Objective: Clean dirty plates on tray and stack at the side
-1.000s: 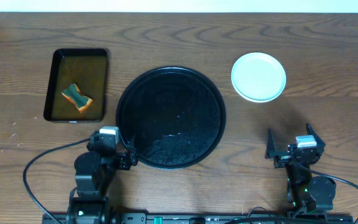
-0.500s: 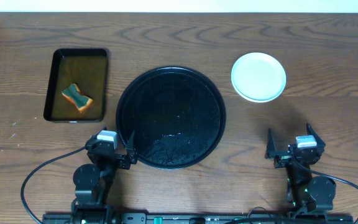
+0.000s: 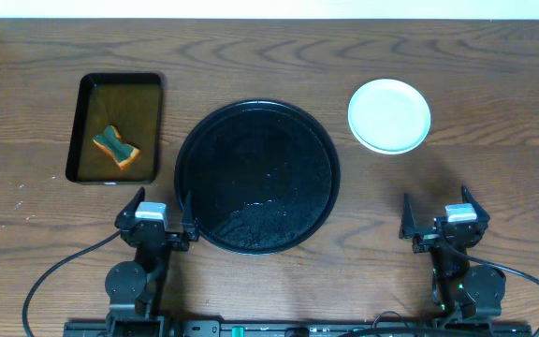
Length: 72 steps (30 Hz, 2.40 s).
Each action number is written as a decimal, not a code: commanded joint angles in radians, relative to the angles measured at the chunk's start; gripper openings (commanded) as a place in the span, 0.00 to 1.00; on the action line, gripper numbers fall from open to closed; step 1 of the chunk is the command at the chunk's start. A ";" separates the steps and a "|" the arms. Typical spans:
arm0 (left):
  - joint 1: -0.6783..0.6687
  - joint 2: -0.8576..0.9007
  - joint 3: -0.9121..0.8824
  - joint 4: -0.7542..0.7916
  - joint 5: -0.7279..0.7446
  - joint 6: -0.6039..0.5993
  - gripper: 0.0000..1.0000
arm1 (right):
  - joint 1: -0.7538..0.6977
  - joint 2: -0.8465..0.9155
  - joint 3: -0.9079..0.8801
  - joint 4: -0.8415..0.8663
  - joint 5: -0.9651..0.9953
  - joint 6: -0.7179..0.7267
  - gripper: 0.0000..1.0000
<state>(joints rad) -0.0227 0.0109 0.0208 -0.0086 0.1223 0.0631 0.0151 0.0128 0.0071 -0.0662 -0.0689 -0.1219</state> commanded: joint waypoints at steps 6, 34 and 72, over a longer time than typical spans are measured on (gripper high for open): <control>-0.003 -0.009 -0.017 -0.016 -0.158 -0.138 0.87 | -0.008 -0.007 -0.002 -0.005 0.009 -0.014 0.99; -0.003 -0.007 -0.017 -0.064 -0.134 -0.137 0.87 | -0.008 -0.007 -0.002 -0.005 0.009 -0.014 0.99; -0.003 -0.007 -0.017 -0.064 -0.134 -0.137 0.87 | -0.008 -0.007 -0.002 -0.005 0.009 -0.014 0.99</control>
<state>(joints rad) -0.0227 0.0105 0.0181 -0.0269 0.0158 -0.0566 0.0151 0.0124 0.0071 -0.0662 -0.0692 -0.1219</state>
